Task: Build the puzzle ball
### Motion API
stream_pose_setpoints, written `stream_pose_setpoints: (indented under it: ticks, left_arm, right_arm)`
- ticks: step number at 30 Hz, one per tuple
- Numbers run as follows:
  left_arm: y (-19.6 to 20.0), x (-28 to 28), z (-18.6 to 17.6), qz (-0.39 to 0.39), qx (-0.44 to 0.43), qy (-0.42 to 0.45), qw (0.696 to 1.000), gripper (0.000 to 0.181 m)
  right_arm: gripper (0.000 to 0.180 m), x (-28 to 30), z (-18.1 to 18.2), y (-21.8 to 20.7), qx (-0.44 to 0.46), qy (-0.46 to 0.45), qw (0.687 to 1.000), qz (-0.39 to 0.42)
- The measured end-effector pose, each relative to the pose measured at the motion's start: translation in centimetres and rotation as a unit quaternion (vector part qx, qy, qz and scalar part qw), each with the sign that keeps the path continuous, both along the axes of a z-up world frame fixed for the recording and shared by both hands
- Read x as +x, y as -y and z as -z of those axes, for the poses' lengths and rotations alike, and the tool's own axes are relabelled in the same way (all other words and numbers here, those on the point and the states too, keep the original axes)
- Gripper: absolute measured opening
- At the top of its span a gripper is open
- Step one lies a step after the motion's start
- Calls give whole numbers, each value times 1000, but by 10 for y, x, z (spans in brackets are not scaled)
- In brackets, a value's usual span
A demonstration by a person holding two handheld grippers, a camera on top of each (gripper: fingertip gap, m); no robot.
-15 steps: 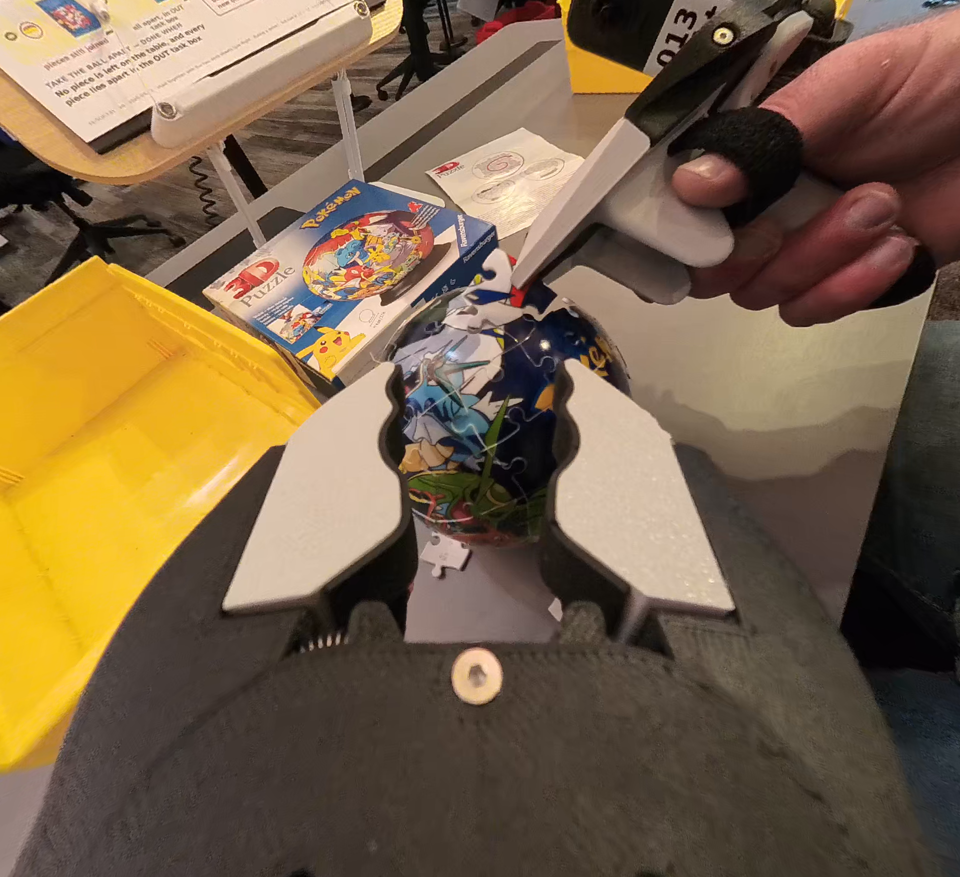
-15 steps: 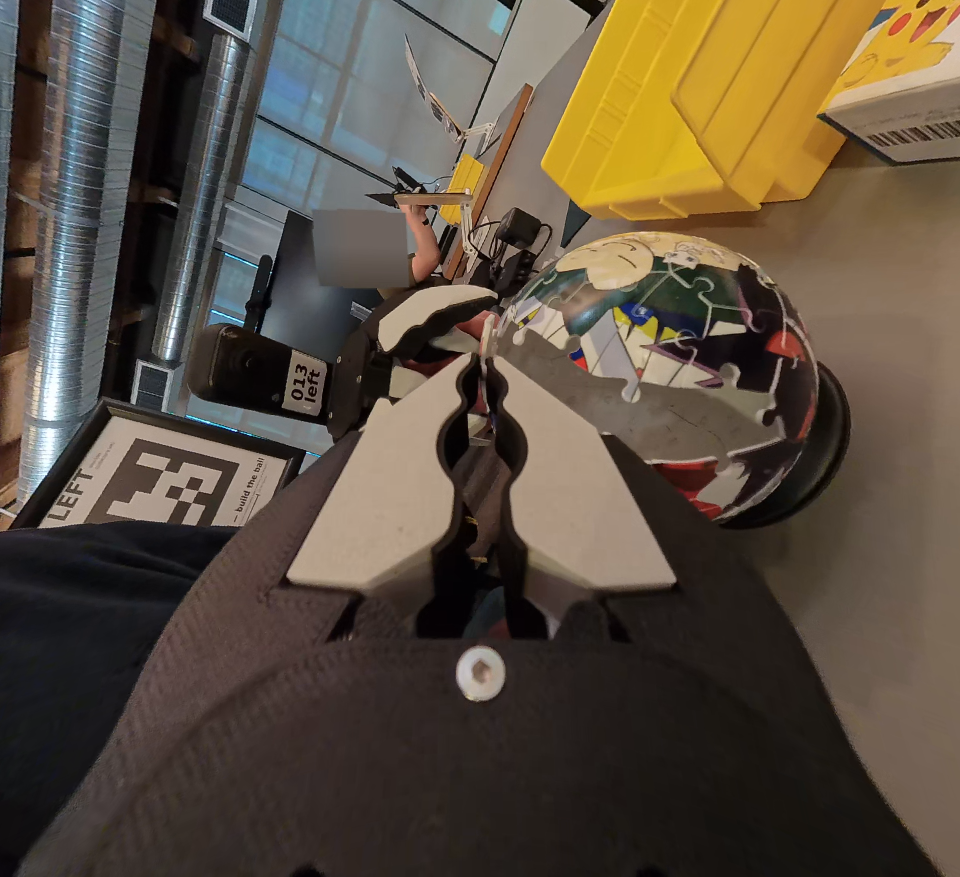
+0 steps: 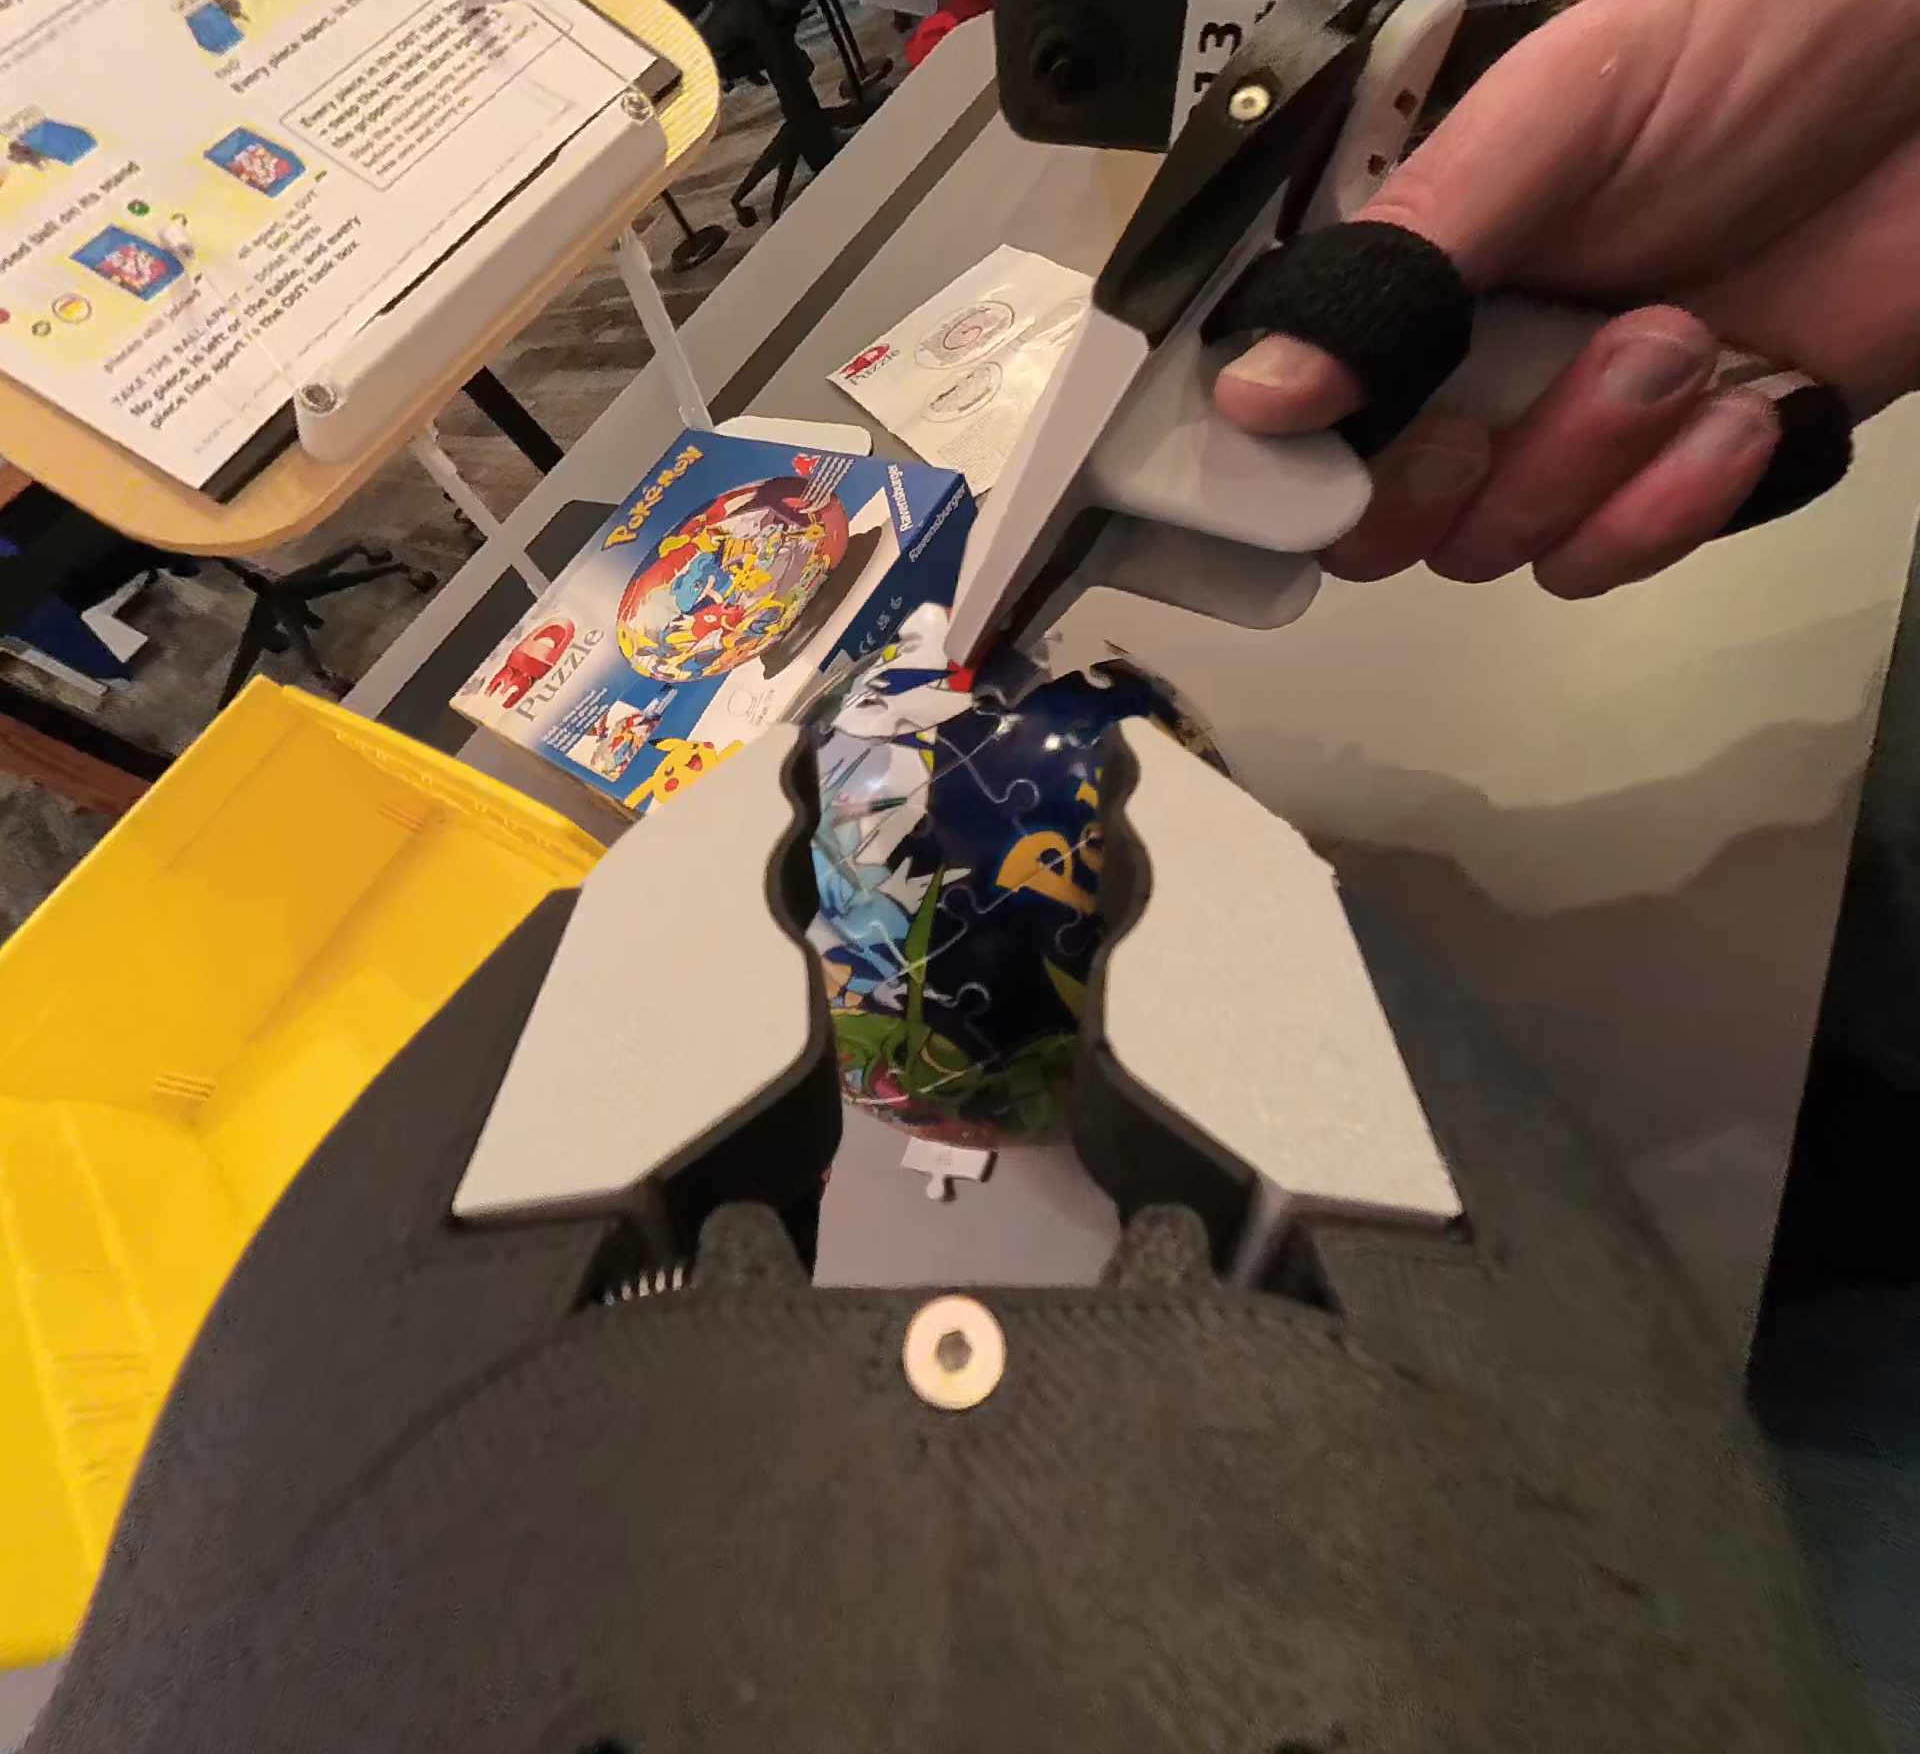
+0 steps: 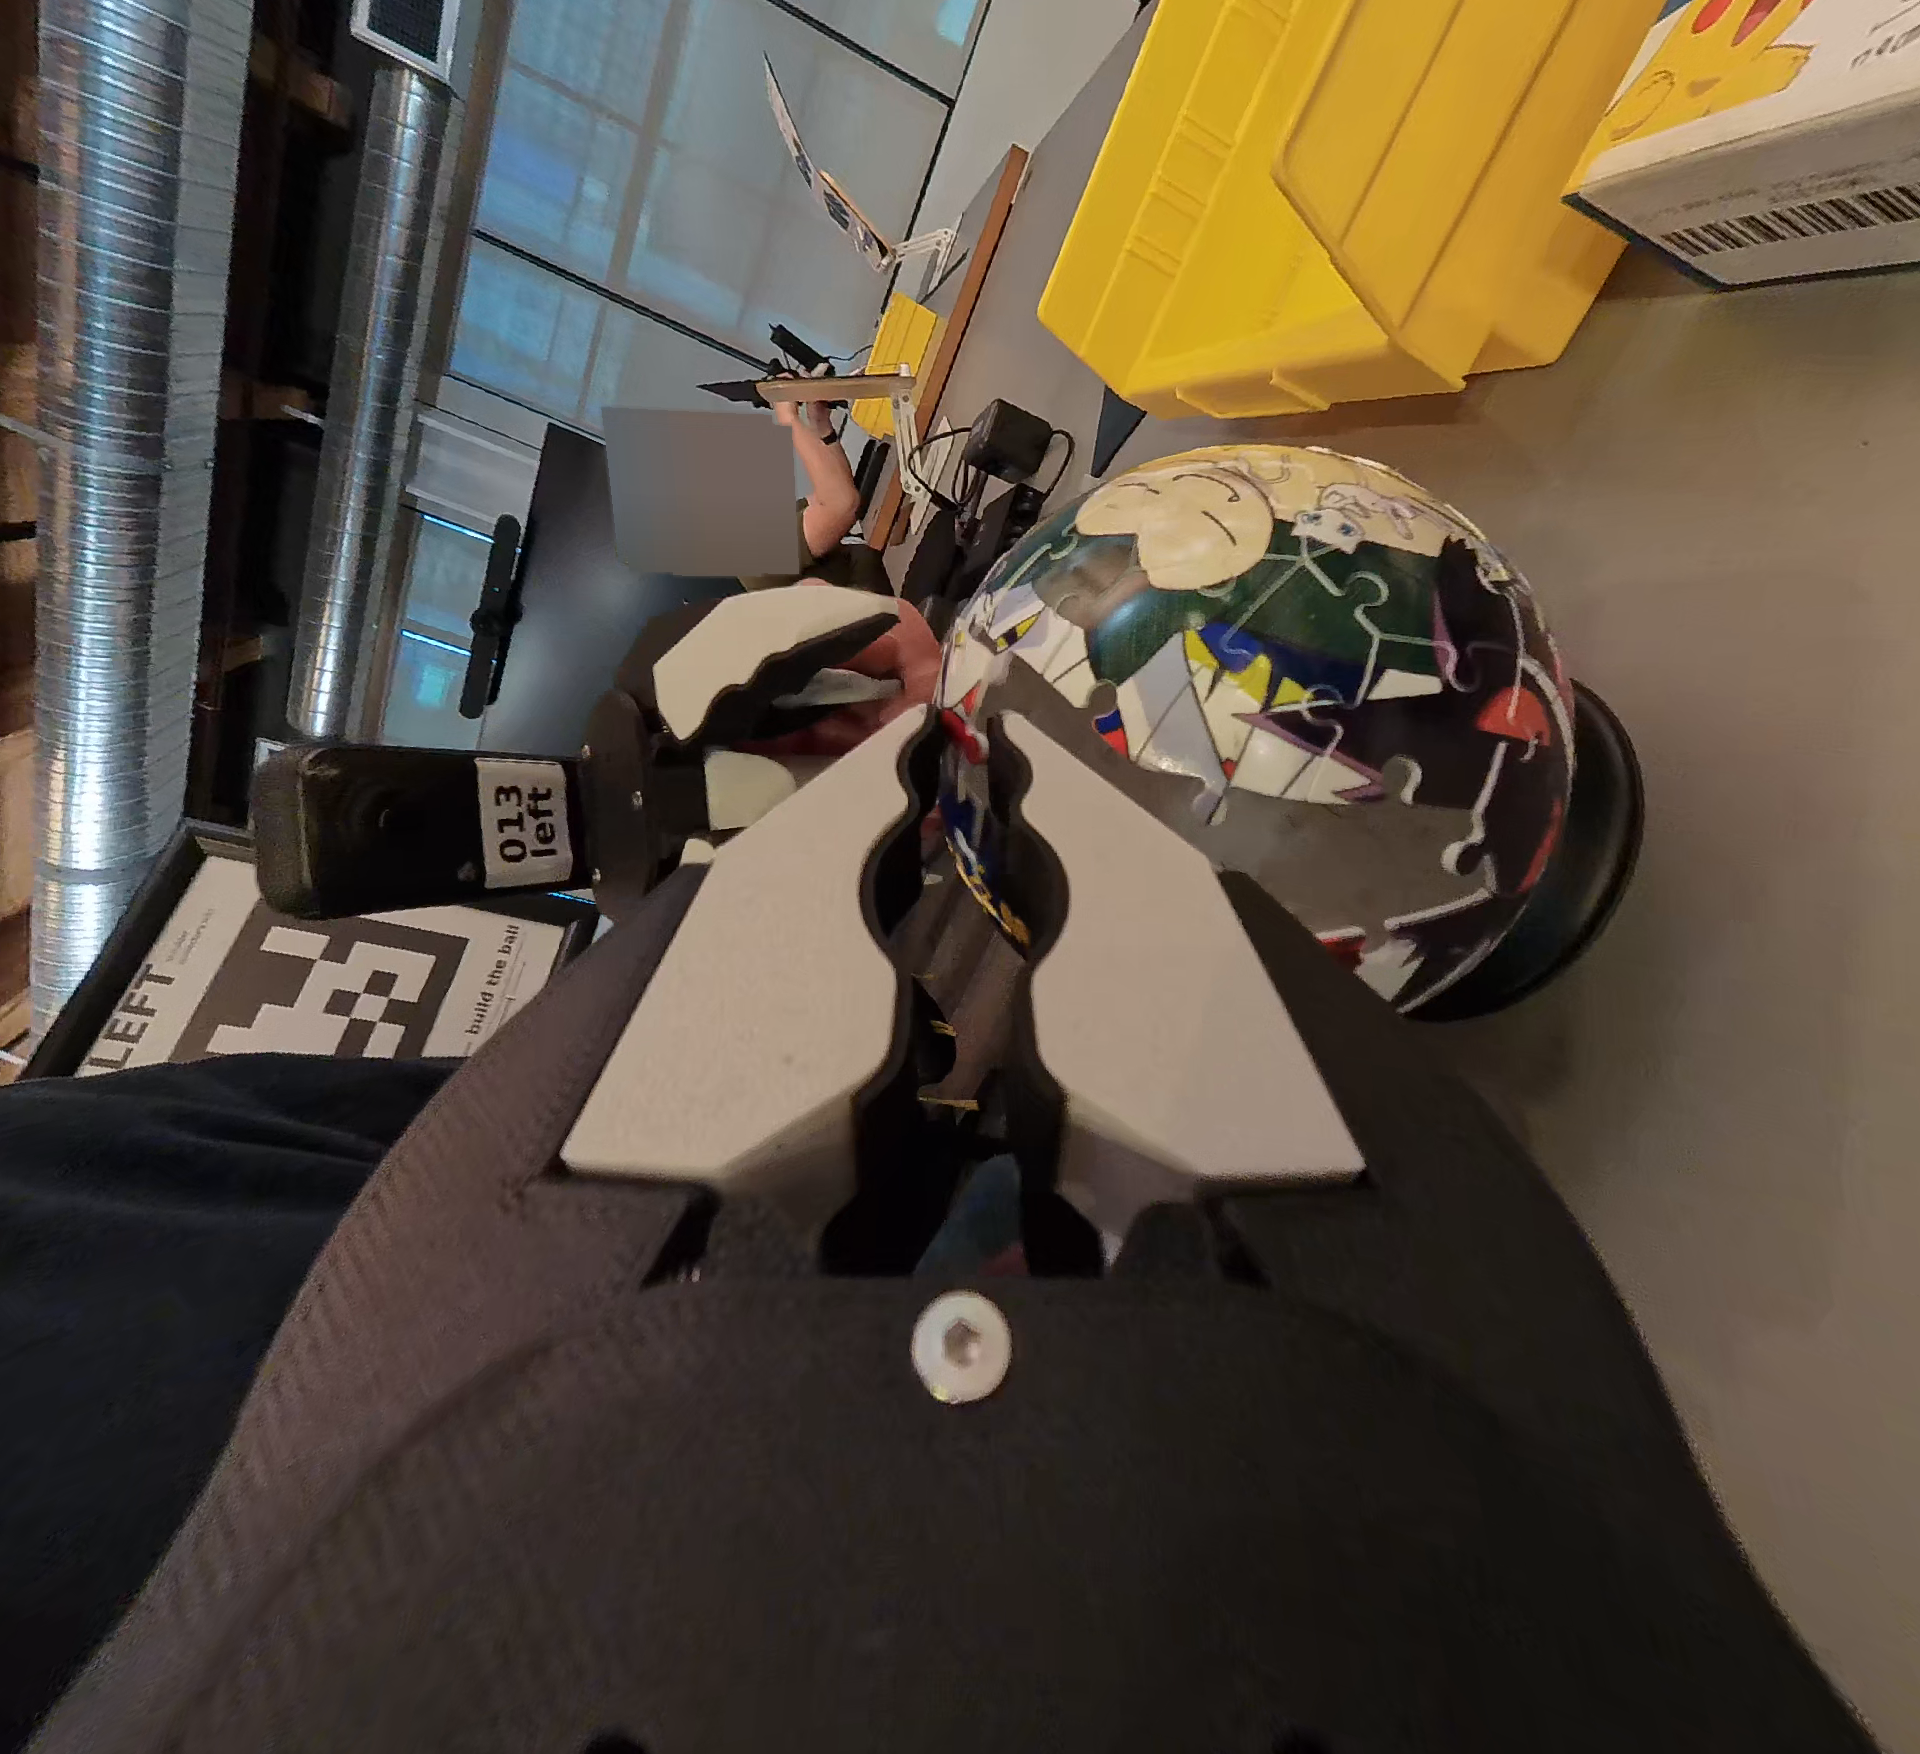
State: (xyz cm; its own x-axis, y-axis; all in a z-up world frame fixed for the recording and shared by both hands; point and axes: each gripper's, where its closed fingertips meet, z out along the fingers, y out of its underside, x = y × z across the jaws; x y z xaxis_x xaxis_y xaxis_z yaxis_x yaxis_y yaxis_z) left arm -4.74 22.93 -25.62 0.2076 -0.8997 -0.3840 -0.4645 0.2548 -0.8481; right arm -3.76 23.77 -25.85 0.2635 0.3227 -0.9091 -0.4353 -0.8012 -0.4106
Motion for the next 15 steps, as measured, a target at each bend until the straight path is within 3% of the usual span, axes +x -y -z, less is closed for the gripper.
stream_pose_setpoints:
  ticks: [15]
  left_arm:
    - [4,9,9,22,58,-99,993,52]
  right_arm:
    - [12,3,5,-2,9,53,999,0]
